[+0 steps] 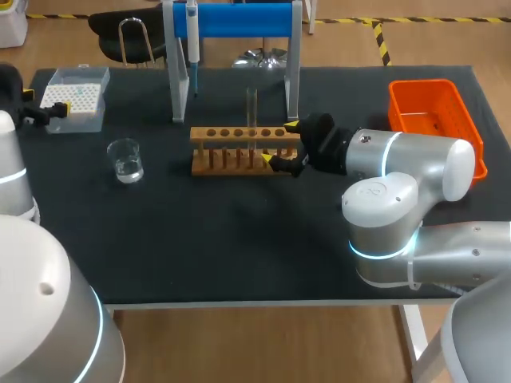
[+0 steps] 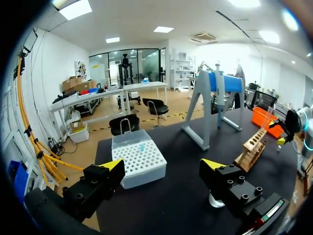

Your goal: Invert the test tube, pick up the pipette, mount the tip to pipette, aspirate from beaker and dispense into the tube, eject the tip, return the pipette, and cap with the stopper.

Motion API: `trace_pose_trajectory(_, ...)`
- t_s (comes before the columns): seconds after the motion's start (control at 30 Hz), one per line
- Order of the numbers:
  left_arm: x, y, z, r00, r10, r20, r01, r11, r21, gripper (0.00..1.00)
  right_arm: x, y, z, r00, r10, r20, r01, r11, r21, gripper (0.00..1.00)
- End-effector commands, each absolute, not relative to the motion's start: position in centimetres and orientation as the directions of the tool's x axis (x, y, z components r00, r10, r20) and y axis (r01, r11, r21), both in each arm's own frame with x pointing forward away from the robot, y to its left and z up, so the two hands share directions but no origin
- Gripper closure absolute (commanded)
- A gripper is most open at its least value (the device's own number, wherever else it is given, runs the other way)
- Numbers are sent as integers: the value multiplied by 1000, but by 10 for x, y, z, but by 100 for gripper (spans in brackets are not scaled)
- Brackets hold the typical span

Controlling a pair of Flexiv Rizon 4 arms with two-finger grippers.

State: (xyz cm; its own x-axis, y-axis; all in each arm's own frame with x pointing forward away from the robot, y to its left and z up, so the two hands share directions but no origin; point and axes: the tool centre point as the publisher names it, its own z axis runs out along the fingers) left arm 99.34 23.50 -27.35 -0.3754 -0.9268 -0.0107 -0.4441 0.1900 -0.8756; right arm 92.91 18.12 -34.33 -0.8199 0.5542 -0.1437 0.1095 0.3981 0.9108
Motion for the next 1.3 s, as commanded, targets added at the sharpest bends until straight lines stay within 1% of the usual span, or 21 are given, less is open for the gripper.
trace_pose_trajectory(0.03,1023,233,-285,-377,-926,-10,-455,195,-869,0,929,181,-342,-821,552,-142,112,401,909,0)
trace_pose_trajectory(0.43,1069,248,-313,-329,-944,17,-479,151,-864,0,929,181,-342,-821,552,-142,112,401,909,0)
trace_pose_trajectory(0.67,1086,250,-327,-309,-951,28,-485,132,-864,0,929,181,-342,-821,552,-142,112,401,909,0)
trace_pose_trajectory(1.3,1091,247,-328,-314,-949,33,-481,129,-867,0,929,181,-342,-821,552,-142,112,401,909,0)
